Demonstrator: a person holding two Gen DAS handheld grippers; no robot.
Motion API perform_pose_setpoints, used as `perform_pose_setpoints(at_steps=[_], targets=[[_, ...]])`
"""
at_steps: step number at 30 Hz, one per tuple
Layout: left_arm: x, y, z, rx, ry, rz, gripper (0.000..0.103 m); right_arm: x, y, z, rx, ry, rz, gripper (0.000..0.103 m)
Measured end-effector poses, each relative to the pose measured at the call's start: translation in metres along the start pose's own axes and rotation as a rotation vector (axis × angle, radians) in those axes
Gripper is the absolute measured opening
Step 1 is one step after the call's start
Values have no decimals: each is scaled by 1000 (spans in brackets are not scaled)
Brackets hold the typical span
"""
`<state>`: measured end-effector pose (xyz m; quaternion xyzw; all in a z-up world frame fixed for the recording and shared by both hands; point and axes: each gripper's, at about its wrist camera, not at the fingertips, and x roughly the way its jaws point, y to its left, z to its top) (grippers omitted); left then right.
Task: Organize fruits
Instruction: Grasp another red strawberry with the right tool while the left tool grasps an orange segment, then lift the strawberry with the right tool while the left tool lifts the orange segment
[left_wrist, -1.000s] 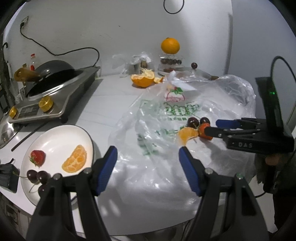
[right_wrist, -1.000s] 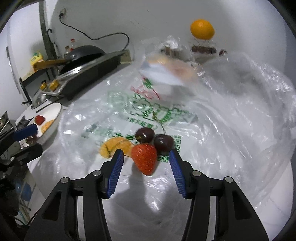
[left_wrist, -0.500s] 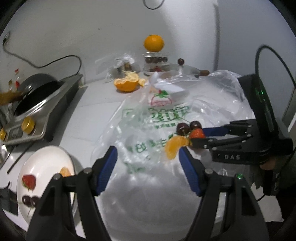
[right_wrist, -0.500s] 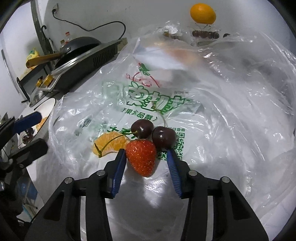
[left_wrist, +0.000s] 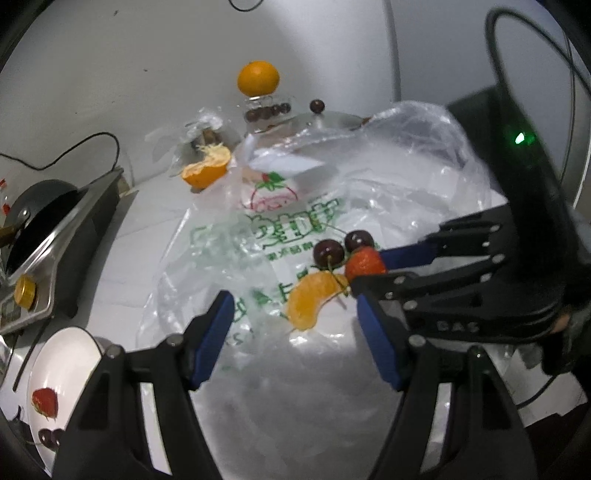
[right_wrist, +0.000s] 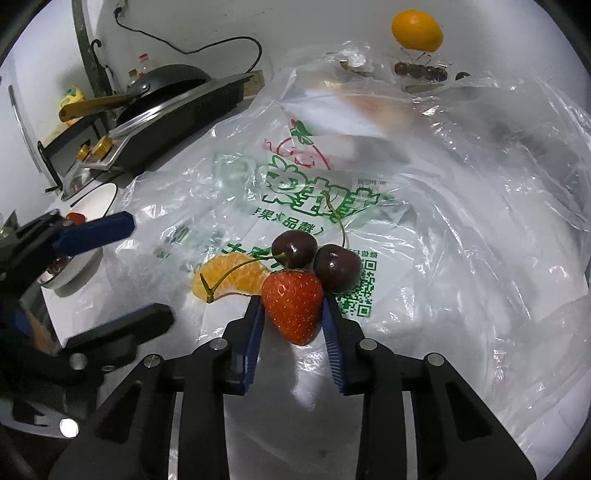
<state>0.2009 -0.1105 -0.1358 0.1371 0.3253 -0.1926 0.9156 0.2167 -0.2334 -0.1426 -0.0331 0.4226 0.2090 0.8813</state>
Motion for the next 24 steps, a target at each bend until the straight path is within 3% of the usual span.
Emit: perform_pose_setpoints(at_steps=[7,12,16,24], targets=[[21,-11,8,52,42,-18,69,-24,-18,2,14,-50,26,33],[37,-19,12,144,93,-11,69,-33,-29,3,36,-79,40,33],[51,-17,11,186,147,-23,54,-35,-36,0,59,-96,59,33],[66,-7,17,190,171,-80,49,-32,-43,-3,90,-106,77,33]])
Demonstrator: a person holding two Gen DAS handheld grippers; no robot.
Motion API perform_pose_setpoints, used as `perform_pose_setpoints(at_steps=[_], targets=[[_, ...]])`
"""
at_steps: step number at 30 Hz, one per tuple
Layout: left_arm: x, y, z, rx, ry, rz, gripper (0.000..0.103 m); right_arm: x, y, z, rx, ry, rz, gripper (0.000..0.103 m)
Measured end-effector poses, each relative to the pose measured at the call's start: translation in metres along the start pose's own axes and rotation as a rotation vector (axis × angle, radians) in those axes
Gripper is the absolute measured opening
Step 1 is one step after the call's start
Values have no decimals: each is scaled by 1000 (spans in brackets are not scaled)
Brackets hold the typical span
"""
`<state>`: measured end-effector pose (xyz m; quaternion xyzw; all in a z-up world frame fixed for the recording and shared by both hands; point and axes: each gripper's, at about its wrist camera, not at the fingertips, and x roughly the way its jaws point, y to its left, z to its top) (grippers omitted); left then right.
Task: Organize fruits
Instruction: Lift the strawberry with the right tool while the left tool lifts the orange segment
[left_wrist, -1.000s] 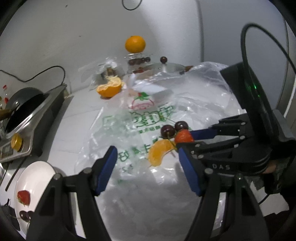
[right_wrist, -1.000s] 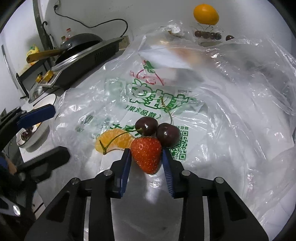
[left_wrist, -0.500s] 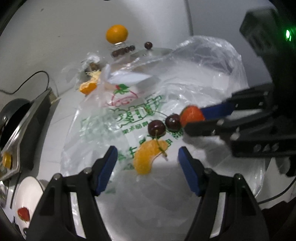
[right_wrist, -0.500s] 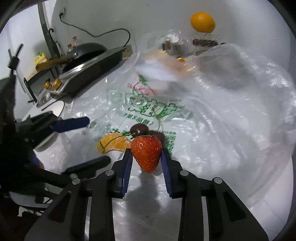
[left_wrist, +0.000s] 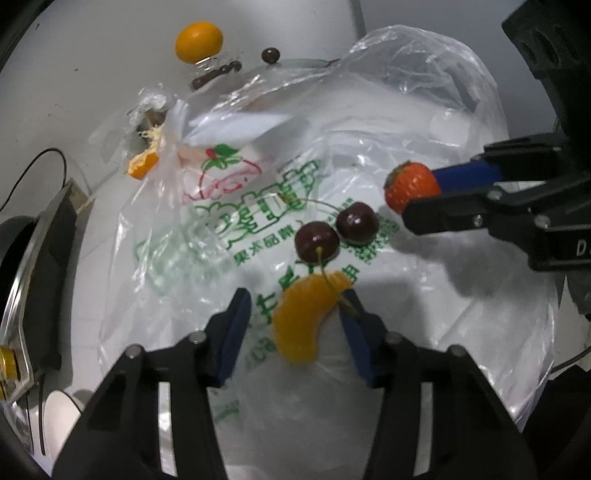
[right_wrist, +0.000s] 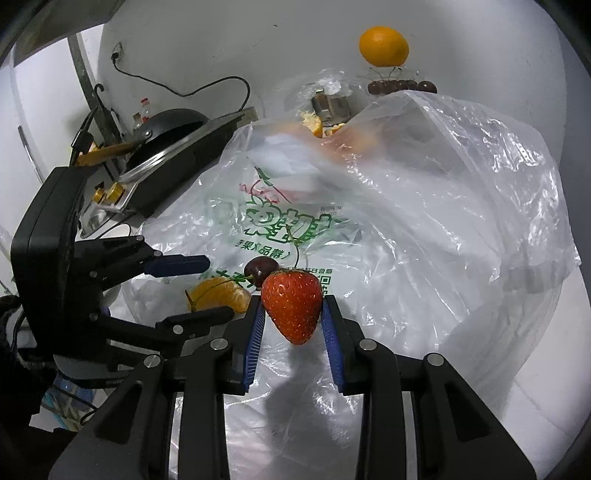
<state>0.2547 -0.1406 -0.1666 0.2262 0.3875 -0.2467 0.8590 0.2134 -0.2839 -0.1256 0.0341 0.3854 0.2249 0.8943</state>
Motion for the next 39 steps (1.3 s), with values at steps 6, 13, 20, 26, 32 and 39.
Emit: perform_pose_setpoints(at_steps=[6,13,20,26,32,39], targets=[[4,7,2,-13,2,-90,35,0,-2,0,5,-3,-1,33],[0,12,-1,-67,6,-117,28,-7,-2,1,14,-26,-14,33],[-13,13,-4,-103,-10,-131,23,-18,4,3,4,-51,-26,33],[-12,7,-11,-93,-7,-118,26,-22,12,1,-14,-52,-20,33],[0,7,-7,-92,13,-123,31,-25,15,1,-16,-56,-15,33],[6,10,0,-161,26,-152,28,-26,8,0,-1,-59,-13,33]])
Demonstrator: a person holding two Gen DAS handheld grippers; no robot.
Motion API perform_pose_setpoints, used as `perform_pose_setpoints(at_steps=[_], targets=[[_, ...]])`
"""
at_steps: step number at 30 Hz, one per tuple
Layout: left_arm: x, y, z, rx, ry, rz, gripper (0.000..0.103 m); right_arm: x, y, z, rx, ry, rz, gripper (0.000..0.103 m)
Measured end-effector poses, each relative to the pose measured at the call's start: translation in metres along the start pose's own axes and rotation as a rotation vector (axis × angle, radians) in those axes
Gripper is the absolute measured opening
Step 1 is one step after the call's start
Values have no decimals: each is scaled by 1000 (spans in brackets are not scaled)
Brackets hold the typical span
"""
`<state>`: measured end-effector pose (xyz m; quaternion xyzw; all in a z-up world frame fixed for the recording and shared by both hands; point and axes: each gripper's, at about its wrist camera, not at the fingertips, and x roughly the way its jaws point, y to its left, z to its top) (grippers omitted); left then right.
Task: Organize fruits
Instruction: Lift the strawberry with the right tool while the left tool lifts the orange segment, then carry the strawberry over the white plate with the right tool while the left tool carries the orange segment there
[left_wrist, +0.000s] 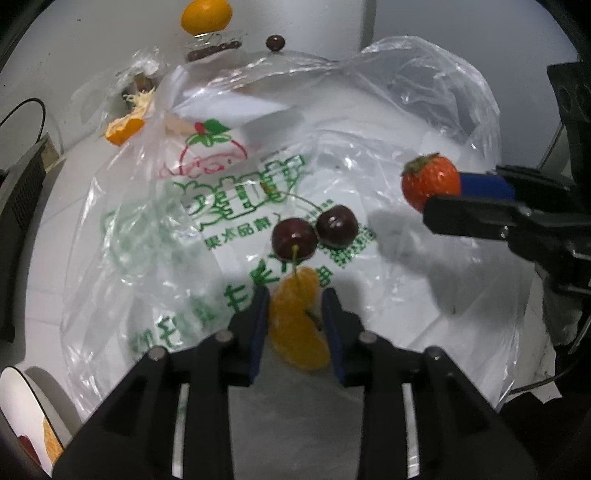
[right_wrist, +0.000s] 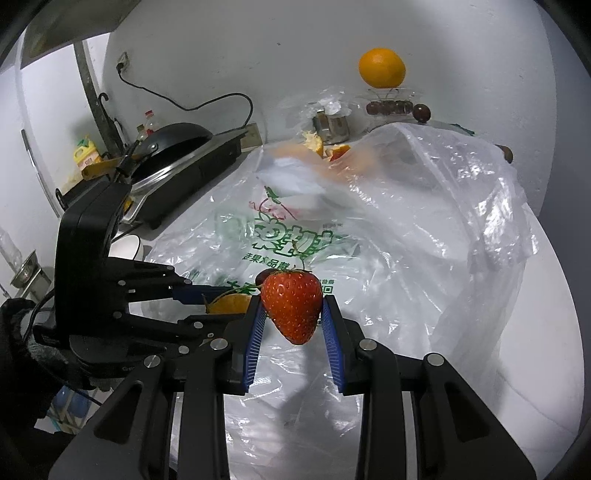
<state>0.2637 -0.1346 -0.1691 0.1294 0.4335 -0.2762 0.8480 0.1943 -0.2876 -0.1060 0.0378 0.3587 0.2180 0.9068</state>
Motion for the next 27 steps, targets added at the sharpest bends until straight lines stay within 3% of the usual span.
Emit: perform_pose_setpoints(at_steps=[3,14,27], targets=[[-1,-2,-2,-5,-1,20,22,-3,-2,-1,5,-6,0,33],[-35,-20,-18,-24,-25,-18,22,-14,11,-2,-13,-30,8,33],[-95,-12,-41,-82,-127,10,22,-22,55,0,-87,-42,26,33]])
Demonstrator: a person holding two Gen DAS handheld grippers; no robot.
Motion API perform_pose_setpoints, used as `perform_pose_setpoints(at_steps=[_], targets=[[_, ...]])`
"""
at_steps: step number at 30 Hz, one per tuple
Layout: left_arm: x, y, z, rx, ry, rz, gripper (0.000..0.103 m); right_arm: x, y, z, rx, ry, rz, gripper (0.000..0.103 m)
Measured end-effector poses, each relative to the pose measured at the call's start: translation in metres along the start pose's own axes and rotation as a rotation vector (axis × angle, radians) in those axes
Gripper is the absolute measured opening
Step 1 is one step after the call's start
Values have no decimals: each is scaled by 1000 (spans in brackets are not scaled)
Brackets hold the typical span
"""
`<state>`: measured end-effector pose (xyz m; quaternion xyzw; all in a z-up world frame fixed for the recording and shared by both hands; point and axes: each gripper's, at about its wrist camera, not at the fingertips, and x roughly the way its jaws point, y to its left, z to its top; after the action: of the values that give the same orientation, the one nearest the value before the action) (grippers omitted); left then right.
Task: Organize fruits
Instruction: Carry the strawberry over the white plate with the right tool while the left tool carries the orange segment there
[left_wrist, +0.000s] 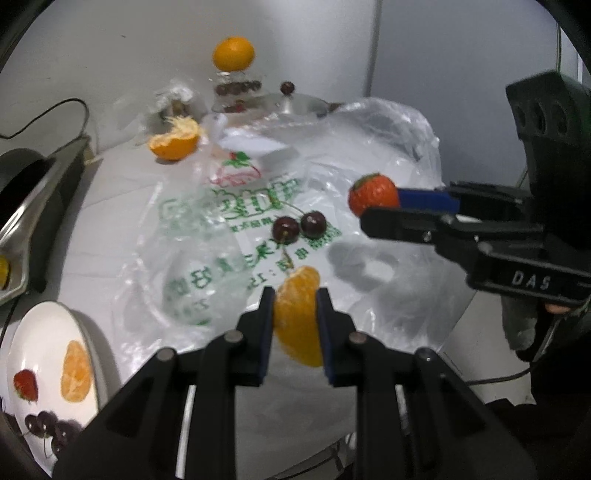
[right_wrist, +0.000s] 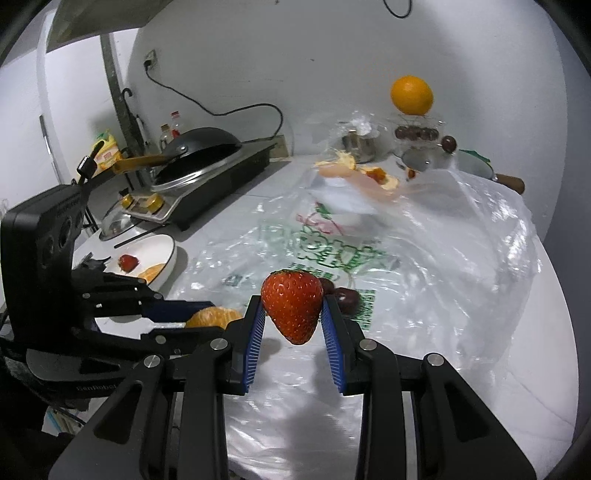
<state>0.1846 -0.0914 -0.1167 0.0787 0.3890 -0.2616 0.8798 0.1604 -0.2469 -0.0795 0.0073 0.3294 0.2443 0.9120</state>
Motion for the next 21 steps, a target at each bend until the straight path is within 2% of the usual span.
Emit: perform_pose_setpoints(at_steps=[9,21], targets=[[-51,23,-9,-69,-124,52,22,2,34,9,-54,0,17,33],[-95,66,-32,-131,-186,115,22,17,81,21,-118,9,41,33]])
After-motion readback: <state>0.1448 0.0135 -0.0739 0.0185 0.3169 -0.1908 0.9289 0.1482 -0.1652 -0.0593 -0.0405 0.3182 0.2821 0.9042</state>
